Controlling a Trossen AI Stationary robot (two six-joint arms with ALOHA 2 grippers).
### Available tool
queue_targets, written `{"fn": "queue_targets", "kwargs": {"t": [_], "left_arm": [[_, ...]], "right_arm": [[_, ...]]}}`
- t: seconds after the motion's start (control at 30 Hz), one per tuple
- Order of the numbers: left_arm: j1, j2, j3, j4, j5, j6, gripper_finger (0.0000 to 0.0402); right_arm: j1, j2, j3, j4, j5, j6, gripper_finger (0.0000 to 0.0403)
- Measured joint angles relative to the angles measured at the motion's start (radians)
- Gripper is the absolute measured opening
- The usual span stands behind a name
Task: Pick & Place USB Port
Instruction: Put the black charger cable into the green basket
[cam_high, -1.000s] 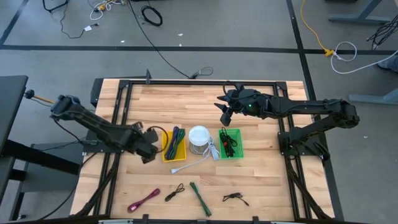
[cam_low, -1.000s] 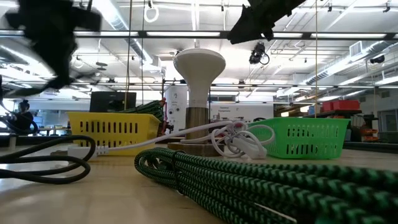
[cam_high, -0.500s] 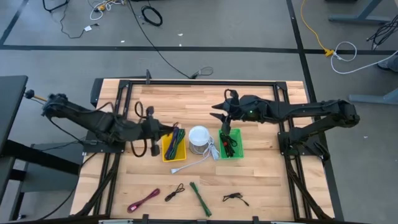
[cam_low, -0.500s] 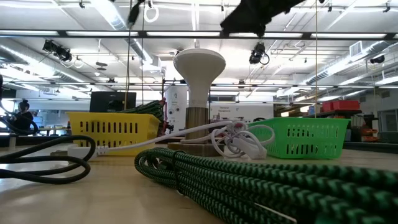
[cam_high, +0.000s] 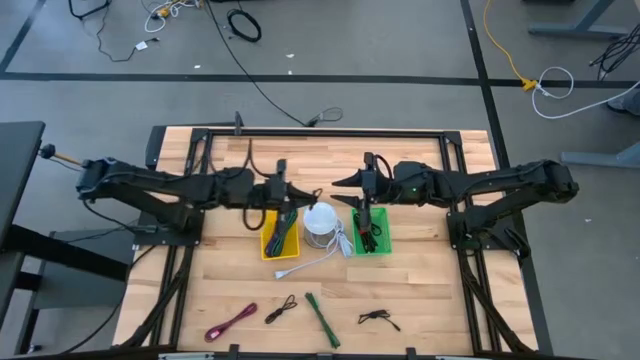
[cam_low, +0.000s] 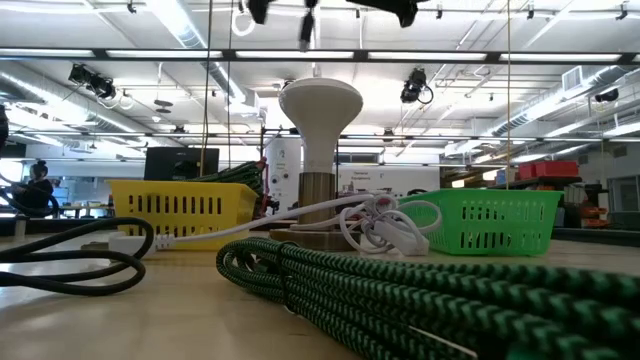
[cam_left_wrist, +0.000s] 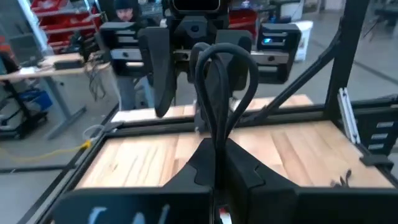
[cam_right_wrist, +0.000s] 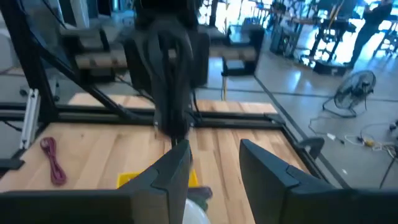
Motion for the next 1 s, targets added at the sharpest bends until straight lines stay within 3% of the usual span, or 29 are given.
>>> {"fn": "queue_targets", "kwargs": {"t": [0.23,0.5,0.7,1.0], "left_arm": [[0.073,0.108,0.0,0.19,0.167,0.018,0.0011],[0.129,0.157,0.002,0.266,0.231,0.004,0.0011],[0.167,0.147,0.001,0.245,0.223,0.049,0.0011],[0.224,0.141,0.001,0.207,0.261,0.029,0.0011]], "right_arm": [[0.002,0.0,0.0,0.044,0.0,-0.005,0.0142],[0.001,0.0,-0.001,0.073,0.007,-0.006,0.0142],[-0.001,-0.001,-0.001,0.05,0.021,0.0,0.0142],[0.0,-0.002,0.0,0.023,0.125,0.0,0.0142]]}}
